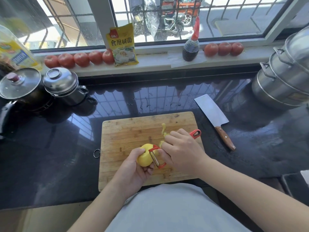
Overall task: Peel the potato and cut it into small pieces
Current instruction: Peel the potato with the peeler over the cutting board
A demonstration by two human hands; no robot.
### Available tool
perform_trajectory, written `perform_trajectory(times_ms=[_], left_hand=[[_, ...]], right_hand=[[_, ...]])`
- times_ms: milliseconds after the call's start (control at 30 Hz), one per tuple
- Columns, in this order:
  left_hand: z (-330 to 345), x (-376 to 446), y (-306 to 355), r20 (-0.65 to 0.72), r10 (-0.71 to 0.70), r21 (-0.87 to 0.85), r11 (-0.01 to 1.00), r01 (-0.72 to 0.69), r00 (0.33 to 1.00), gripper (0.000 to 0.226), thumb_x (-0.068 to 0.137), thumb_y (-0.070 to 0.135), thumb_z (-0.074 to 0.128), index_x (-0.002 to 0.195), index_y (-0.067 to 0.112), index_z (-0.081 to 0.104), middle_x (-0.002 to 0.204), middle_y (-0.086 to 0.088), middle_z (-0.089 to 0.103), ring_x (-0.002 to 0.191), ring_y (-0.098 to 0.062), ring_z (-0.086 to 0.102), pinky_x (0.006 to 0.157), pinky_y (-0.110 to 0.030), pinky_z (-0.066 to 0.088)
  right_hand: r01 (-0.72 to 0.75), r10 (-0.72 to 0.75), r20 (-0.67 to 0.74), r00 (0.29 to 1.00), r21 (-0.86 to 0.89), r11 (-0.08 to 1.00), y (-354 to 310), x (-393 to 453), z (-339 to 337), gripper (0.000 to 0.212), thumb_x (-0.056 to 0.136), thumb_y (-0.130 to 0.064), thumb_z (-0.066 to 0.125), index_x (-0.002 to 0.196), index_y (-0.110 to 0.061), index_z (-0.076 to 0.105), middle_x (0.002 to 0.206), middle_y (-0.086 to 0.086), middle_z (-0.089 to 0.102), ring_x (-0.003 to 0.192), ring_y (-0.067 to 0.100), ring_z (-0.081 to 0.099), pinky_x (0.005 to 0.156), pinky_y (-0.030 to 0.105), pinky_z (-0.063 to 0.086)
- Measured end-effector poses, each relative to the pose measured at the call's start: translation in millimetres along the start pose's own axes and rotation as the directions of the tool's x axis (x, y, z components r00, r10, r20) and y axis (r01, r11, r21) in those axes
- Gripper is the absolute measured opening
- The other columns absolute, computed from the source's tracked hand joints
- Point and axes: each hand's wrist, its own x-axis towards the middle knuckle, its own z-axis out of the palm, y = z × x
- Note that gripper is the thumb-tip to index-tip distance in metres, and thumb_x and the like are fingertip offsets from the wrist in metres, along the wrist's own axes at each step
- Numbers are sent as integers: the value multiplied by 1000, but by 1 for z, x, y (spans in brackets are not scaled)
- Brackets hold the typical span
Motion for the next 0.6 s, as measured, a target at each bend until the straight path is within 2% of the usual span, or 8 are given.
perform_trajectory(times_ms=[133, 333, 500, 600], left_hand=[[-1, 1, 1, -8, 31, 38, 999, -30, 999, 43, 104, 23, 51, 142, 2, 49, 92, -18, 60, 61, -21, 55, 49, -27, 46], [4, -4, 2, 14, 8, 57, 998, -9, 1000, 21, 102, 22, 48, 117, 8, 56, 79, -13, 59, 57, -20, 49, 47, -26, 37], [5, -7, 1, -18, 18, 40, 999, -17, 1000, 17, 101, 21, 48, 114, 13, 55, 78, -12, 57, 54, -21, 45, 46, -27, 32], [8, -13, 2, -11, 16, 32, 999, -16, 1000, 20, 101, 21, 47, 115, 14, 59, 77, -11, 58, 55, -20, 43, 49, -28, 31]], right_hand=[[24, -24, -13, 1000, -9, 1000, 3, 2, -1, 40, 104, -31, 47, 69, -16, 58, 69, 0, 53, 65, 23, 47, 65, 39, 39], [43, -44, 11, 999, 31, 999, 10, 4, 4, 40, 103, -31, 48, 68, -16, 56, 68, -1, 52, 65, 22, 46, 66, 40, 40], [21, -21, 4, 1000, 19, 1000, 22, 8, 14, 43, 104, -31, 48, 64, -16, 56, 65, -2, 52, 63, 21, 46, 66, 41, 42], [16, -12, 79, 997, -39, 999, 33, 5, 21, 42, 104, -33, 46, 67, -17, 60, 68, -3, 56, 66, 21, 49, 69, 39, 42]])
